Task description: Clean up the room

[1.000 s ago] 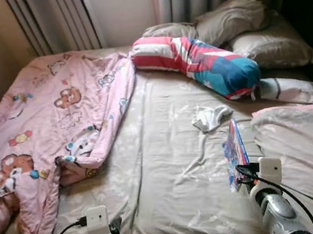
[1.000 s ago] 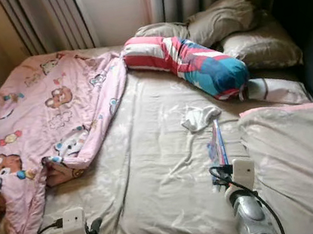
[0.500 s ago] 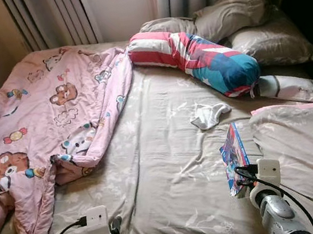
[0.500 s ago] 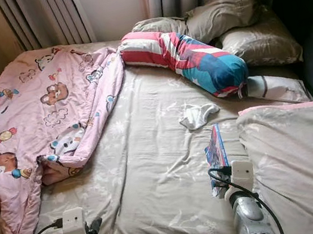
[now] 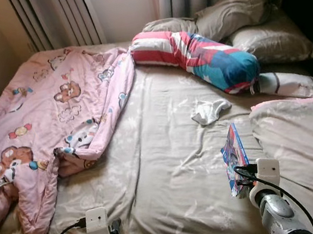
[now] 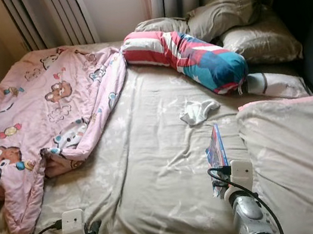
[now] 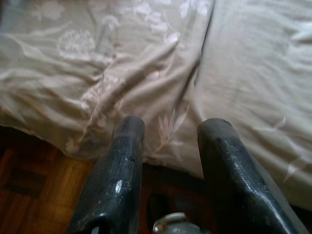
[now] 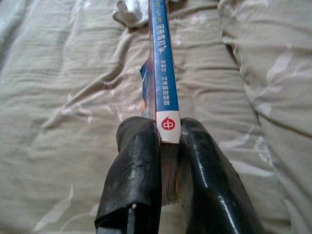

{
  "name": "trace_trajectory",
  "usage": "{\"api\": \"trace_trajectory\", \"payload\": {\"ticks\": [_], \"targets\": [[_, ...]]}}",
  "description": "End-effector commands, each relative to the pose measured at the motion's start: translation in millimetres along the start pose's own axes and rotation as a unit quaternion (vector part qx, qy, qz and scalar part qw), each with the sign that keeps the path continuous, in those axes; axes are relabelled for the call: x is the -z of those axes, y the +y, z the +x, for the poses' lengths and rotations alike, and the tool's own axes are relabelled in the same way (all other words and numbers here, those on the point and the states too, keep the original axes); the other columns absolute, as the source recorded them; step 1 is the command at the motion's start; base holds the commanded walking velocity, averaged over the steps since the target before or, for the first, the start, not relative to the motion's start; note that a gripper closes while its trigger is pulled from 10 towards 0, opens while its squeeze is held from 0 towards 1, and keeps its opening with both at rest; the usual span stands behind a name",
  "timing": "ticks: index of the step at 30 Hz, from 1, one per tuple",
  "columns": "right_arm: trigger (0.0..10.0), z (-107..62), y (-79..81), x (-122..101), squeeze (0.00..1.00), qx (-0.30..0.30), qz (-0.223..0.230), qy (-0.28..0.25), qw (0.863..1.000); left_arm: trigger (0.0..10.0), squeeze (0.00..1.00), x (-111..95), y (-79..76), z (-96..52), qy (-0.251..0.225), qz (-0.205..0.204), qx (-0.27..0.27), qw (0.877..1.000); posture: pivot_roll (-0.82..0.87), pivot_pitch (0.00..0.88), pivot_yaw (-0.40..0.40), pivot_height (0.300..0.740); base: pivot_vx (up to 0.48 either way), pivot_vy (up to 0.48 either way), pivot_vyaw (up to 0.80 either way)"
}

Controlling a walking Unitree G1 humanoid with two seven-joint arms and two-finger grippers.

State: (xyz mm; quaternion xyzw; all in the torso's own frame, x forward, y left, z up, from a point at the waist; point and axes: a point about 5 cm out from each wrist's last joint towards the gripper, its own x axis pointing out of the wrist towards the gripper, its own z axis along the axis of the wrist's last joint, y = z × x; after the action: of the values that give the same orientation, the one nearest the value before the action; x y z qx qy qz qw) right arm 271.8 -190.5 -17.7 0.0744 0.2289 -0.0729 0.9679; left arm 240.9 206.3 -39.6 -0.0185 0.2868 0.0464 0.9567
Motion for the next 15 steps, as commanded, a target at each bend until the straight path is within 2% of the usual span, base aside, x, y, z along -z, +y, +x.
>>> {"api": "trace_trajectory", "payload": {"ticks": [1, 9, 15], "targets": [[10.0, 2.8, 2.4, -9, 0.00, -0.004, -0.001, -0.021, 1.000, 10.0, 0.00, 4, 4.2, -2.0, 0.005, 0.003, -0.003, 1.000, -0.01, 0.066, 0.011, 0.657, 0.000, 0.000, 0.00], [10.0, 5.4, 12.7, -11, 0.00, -0.027, 0.002, -0.008, 1.000, 10.0, 0.00, 3, 4.6, -2.1, 0.003, 0.008, 0.001, 1.000, 0.00, 0.075, 0.024, 0.657, 0.000, 0.000, 0.00], [10.0, 11.0, 21.8, -22, 0.00, -0.046, 0.025, -0.012, 0.999, 10.0, 0.00, 4, 8.4, -3.8, 0.000, 0.035, 0.015, 0.999, 0.03, 0.098, 0.051, 0.657, 0.000, 0.000, 0.00]]}}
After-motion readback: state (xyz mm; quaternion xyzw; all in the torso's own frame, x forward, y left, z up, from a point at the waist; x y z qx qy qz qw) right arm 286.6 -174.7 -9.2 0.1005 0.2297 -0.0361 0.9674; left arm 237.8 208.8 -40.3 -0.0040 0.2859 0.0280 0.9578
